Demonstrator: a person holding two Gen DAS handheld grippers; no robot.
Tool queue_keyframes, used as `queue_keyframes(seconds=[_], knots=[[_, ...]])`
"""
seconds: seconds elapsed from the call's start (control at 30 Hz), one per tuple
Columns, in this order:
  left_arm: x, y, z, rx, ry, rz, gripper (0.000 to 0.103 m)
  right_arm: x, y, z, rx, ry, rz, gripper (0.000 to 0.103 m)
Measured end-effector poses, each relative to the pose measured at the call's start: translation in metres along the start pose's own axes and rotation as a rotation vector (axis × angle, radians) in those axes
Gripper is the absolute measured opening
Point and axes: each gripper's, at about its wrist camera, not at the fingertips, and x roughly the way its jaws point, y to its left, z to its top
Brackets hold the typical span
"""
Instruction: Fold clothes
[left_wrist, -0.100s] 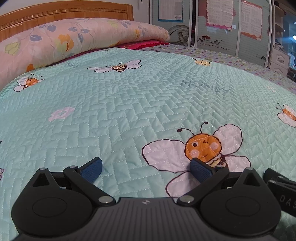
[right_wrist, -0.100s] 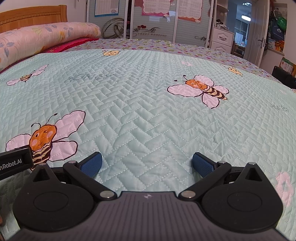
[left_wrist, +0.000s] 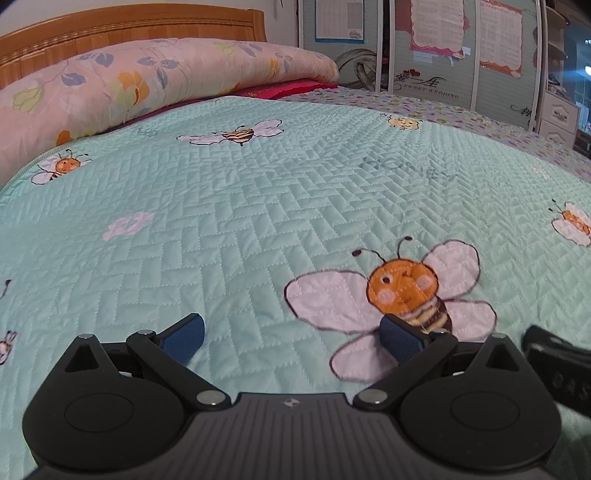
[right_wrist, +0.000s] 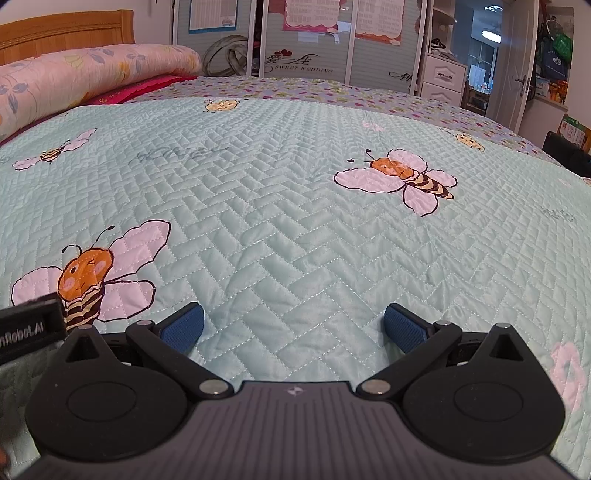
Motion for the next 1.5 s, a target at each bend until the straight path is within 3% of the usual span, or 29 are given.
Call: queue_keyframes(seconds=[0.17,0.47,0.67,0.87,1.03,1.13,1.27,1.43,1.5], knots=[[-0.015,0.008,-0.004,0.023,-0.047,0.034,0.103,0.0,-0.001,0.0,0.003,0.001,0.003,0.103],[-0.053,0.023,-0.006,0.088,-0.032,0.137,0.103,0.0,0.0,0.0,0.001,0.001,0.001,0.103],[-0.066,0.048,-0.003,0.014,0.014,0.046,0.103,0.0,0.0,0.0,0.001,0.002,0.0,0.103],[-0.08,0.054,-0.004,-0.012,0.044,0.017,0.103,0.001,0.0,0.0,0.002,0.002,-0.001,0.103],[-0.089,0.049,-0.007,0.026,0.05,0.032,0.103,0.0,0.0,0.0,0.003,0.003,-0.008,0.103],[-0.103,0.041,-0.003,0.058,0.043,0.026,0.103,-0.005,-0.005,0.007,-0.063,0.064,0.051,0.102],[-0.125,0.01,-0.004,0.135,0.038,-0.057,0.103,-0.044,-0.057,-0.001,0.045,0.062,0.168,0.102],[-0.153,-0.052,-0.01,0.242,0.06,-0.212,0.103,-0.123,-0.145,-0.021,0.013,-0.047,0.014,0.102],[-0.167,-0.081,-0.014,0.3,0.075,-0.277,0.103,-0.15,-0.182,-0.029,-0.003,-0.05,-0.051,0.102]])
